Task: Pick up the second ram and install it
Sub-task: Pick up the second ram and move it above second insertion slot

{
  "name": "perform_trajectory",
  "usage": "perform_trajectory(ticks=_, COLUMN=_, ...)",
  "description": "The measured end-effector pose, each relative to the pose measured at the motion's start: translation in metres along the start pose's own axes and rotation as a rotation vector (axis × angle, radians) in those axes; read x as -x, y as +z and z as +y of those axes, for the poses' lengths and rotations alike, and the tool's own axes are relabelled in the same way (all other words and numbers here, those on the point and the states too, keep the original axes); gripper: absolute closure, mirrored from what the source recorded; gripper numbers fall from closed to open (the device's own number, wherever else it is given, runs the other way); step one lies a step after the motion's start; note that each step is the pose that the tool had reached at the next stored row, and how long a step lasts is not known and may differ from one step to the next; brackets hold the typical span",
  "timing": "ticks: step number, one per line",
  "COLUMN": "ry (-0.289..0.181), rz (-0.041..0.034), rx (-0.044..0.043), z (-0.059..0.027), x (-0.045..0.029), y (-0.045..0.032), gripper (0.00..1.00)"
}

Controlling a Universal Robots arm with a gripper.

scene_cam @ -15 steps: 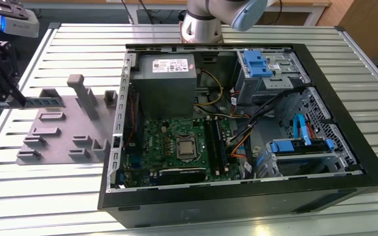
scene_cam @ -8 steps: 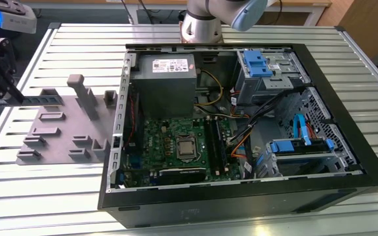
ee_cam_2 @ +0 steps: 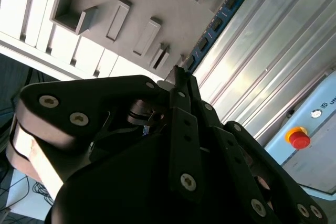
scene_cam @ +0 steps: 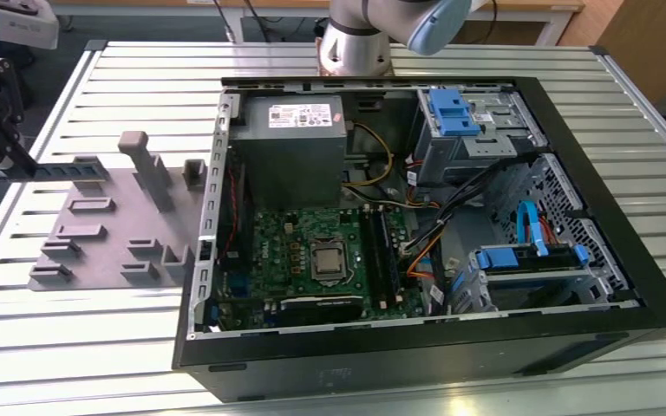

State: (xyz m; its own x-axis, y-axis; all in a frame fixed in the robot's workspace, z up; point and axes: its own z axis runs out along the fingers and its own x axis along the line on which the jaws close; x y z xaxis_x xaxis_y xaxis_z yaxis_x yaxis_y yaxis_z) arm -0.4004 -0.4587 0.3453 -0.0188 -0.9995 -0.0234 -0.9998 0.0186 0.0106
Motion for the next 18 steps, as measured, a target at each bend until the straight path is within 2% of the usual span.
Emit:
perform_trajectory(ticks=8, ry=0.000, rz=-0.0001, rx=-0.0001, z=0.0001, x=0.0002, y=-0.0092, gripper=0.86)
perform_trajectory(ticks=18, ry=0.000, rz=0.0000, rx=0.0000, z=0.0002, x=0.0006, y=-0.0247, gripper=0.86)
